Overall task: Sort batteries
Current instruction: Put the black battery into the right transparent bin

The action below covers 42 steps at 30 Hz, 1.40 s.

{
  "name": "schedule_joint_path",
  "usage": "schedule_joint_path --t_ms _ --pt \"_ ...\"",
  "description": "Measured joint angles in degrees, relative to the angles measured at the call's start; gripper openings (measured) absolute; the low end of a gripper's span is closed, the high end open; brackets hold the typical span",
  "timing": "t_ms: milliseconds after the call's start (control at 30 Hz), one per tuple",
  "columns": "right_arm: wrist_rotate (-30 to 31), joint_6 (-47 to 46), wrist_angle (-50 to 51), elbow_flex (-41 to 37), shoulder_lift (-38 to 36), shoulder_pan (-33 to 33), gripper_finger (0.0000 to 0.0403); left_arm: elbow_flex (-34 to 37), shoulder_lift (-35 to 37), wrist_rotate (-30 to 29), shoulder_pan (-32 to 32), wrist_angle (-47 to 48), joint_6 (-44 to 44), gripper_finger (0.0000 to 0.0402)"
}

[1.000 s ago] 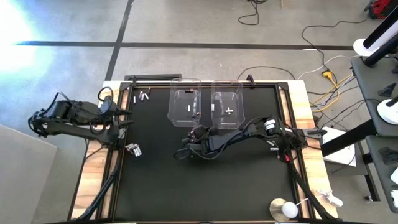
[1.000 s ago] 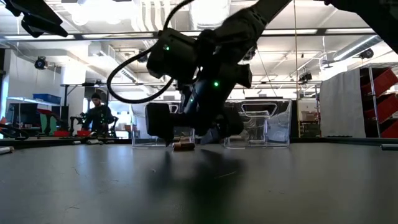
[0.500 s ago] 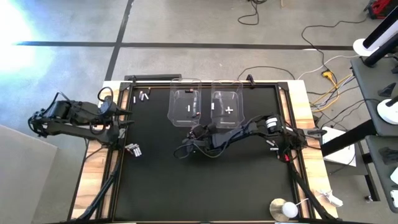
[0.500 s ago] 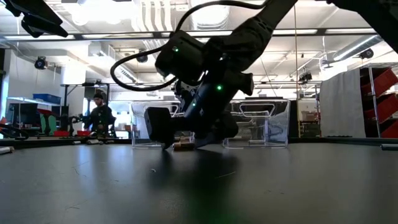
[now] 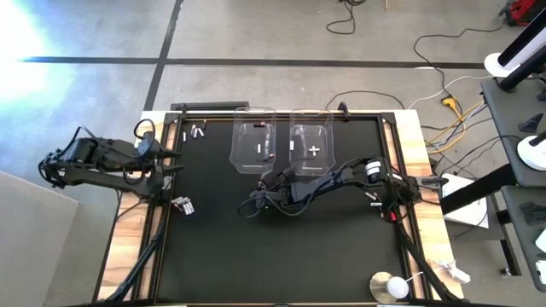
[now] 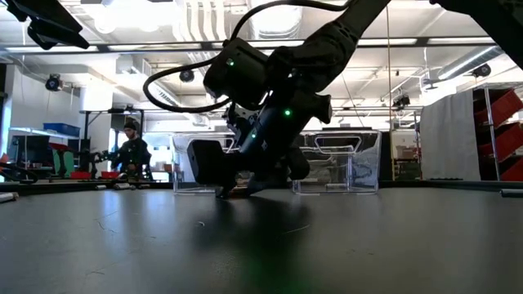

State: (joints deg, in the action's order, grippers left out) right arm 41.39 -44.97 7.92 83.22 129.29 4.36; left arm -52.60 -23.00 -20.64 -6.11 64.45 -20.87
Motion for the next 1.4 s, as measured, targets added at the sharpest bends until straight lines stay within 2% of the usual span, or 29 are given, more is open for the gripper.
schedule_joint_path --t_ms 133,267,433,733,933,1100,1233,1400 --pt "-1.50 0.00 0.35 -0.04 -0.02 -0.03 0.0228 0.02 0.00 0.00 0.00 -0.41 -0.24 0.0198" --pt "-2.46 -0.97 1.14 0.28 -0.10 0.23 0.0240 -0.03 0.00 0.07 0.00 -2.87 -0.88 0.0198" --pt "-6.21 -3.22 9.28 4.83 -0.29 0.39 0.0232 -0.71 0.07 0.16 -0.01 -6.41 0.11 0.0198" --pt "-25.30 0.60 30.41 19.76 -0.72 0.91 0.0228 -1.25 0.35 0.17 0.00 -7.00 1.49 0.0198" --pt "-33.07 4.92 42.76 32.44 -0.83 0.76 0.0229 -1.25 0.69 0.17 -0.02 -7.01 1.68 0.0198" --pt "-33.63 9.16 48.09 43.63 -0.91 -0.01 0.0227 -1.27 1.05 0.20 0.00 -7.04 2.20 0.0198" --pt "-31.50 15.95 48.88 50.32 -1.05 -2.72 0.0232 -1.27 1.09 0.20 -0.02 -7.04 2.19 0.0198" --pt "-29.40 22.76 46.99 51.45 -1.57 -8.37 0.0227 -1.27 1.11 0.21 0.00 -7.03 0.29 0.0198"
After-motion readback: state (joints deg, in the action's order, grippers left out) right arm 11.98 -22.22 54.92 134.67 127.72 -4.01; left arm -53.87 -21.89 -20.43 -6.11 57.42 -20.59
